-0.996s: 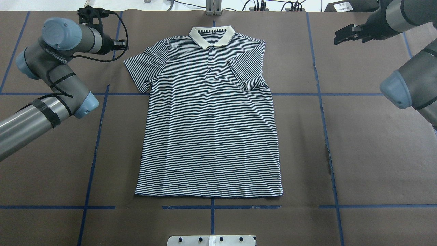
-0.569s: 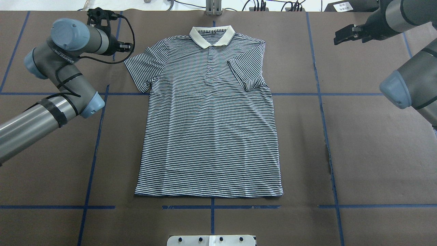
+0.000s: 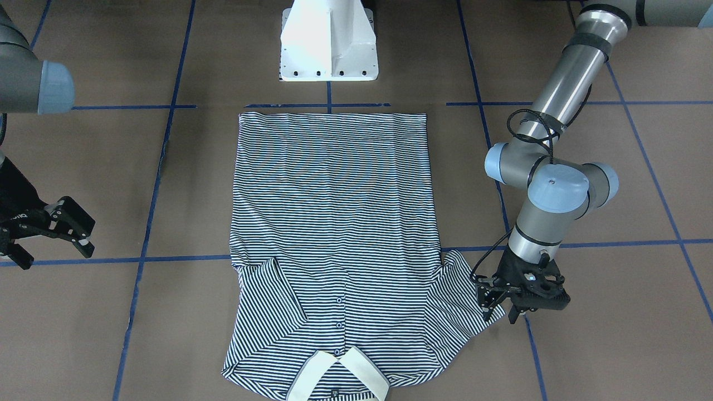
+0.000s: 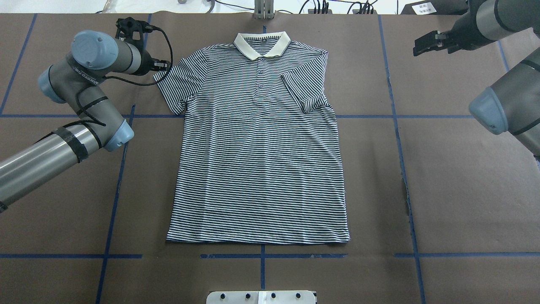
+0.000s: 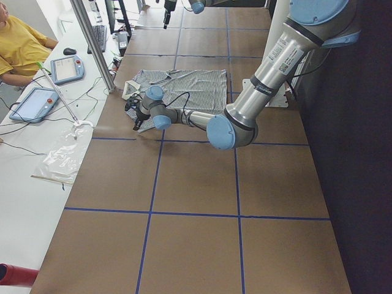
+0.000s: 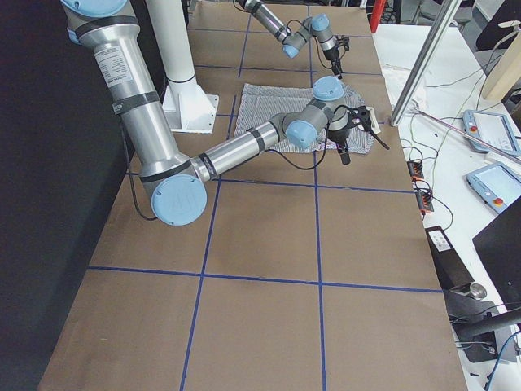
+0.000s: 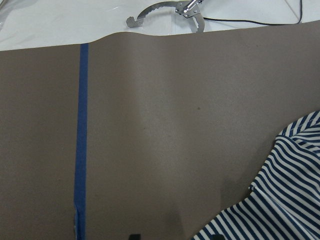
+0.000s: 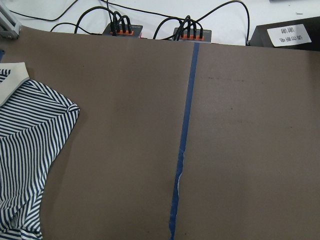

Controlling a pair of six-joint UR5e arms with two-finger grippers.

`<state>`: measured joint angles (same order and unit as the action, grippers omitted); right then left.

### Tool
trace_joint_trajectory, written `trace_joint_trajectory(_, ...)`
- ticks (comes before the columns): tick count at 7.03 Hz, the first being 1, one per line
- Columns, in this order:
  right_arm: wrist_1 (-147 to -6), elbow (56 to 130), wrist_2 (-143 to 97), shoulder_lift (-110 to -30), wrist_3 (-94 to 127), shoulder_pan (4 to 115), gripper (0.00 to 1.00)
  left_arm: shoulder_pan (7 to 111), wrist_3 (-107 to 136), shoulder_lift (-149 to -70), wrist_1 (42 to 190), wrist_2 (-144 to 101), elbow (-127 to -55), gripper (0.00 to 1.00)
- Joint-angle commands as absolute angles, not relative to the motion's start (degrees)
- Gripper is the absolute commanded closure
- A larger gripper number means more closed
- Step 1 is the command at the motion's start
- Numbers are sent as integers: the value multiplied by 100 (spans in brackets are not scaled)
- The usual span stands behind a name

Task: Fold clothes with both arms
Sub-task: 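Move the left gripper to the sleeve nearest it and grasp it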

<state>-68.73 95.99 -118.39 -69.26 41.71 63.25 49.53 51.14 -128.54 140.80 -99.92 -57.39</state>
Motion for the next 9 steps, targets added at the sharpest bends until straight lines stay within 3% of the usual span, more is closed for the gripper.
trace_joint_trajectory(1, -6873, 9598, -11839, -6926, 4175, 6319, 0, 4931, 5141, -12832, 14089, -9993, -5704, 45)
trace_joint_trajectory(9, -6864, 9536, -11830, -6943, 4175, 6319, 0, 4843, 5168, -12736, 14124, -9984, -5687, 47)
